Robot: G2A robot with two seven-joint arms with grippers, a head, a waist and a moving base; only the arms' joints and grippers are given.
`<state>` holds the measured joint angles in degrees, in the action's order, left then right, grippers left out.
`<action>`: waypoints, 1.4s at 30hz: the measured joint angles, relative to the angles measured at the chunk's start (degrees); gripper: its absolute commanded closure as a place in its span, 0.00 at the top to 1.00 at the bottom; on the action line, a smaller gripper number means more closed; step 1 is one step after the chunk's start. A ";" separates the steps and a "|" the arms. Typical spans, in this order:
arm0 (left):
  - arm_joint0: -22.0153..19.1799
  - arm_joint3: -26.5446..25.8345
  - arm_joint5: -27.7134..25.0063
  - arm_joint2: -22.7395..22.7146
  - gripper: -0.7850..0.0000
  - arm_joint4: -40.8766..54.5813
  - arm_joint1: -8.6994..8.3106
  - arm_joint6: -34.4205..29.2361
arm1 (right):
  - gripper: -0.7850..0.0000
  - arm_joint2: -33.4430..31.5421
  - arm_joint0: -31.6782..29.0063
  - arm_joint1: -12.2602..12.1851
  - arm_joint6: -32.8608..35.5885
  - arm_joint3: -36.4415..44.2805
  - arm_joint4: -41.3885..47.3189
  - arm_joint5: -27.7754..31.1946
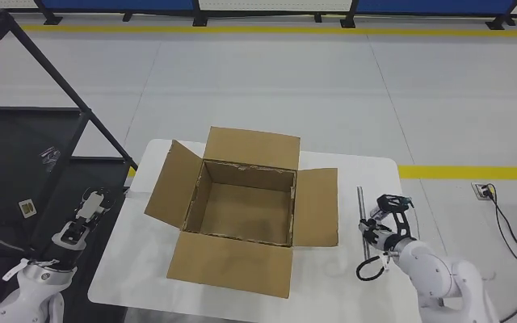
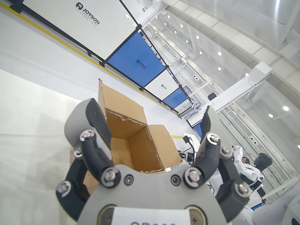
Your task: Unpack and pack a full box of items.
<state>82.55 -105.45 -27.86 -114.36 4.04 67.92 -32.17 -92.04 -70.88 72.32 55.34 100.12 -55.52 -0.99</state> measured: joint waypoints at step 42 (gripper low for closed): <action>0.00 0.00 0.00 0.00 1.00 0.00 0.00 0.00 | 0.45 10.40 10.86 0.32 -2.44 -19.23 -7.58 -6.98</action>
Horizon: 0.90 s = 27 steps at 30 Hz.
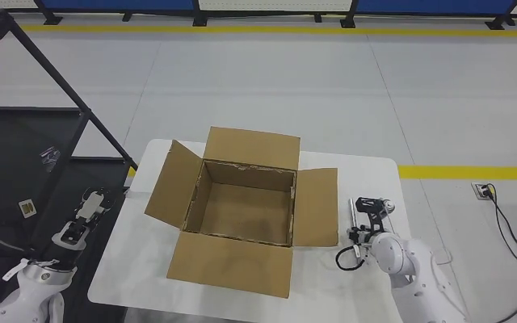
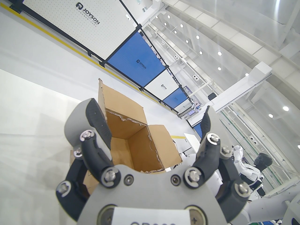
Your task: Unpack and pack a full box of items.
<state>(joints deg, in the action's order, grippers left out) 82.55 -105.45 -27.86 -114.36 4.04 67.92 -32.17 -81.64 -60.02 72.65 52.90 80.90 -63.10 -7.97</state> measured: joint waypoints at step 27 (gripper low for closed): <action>0.00 0.00 0.00 0.00 1.00 0.00 0.00 0.00 | 1.00 -13.04 -1.10 -2.37 12.48 19.14 39.75 11.67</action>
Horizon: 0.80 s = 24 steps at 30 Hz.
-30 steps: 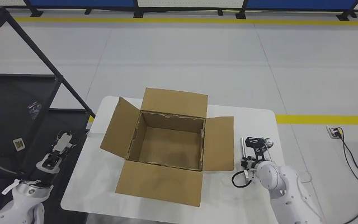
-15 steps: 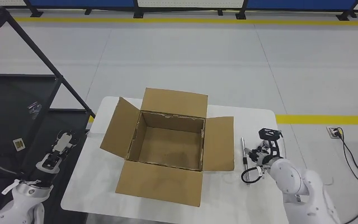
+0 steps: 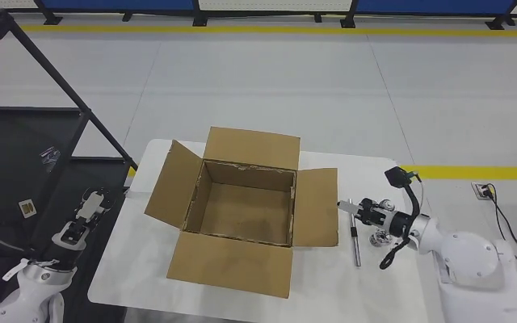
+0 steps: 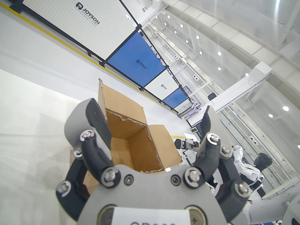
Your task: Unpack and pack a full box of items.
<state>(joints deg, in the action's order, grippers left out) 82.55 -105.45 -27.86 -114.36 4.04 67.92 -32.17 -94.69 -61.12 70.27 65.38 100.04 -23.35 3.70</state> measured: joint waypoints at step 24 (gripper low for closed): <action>0.00 0.00 0.00 0.00 1.00 0.00 0.00 0.00 | 1.00 19.26 13.37 0.36 -4.03 -8.65 -9.57 -8.06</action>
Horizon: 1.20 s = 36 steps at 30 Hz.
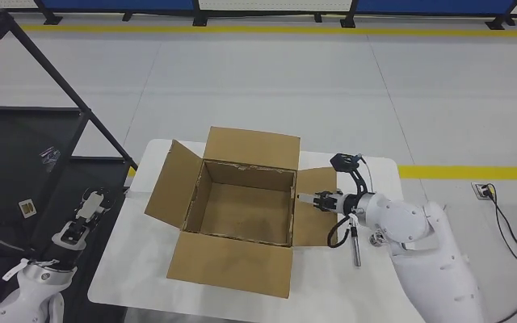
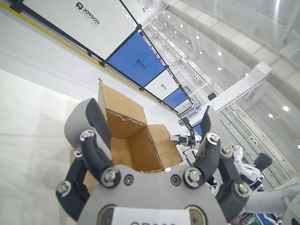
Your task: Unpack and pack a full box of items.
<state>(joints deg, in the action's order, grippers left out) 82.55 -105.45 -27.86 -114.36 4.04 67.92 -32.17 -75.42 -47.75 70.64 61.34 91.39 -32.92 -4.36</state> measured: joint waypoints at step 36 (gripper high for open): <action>0.00 0.00 0.00 0.00 1.00 0.00 0.00 0.00 | 1.00 -16.27 -15.50 -4.57 0.80 9.35 -5.30 8.11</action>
<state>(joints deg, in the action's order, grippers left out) 82.55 -105.45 -27.86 -114.36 4.04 67.92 -32.17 -91.70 -63.25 66.07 62.14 100.74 -38.22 3.75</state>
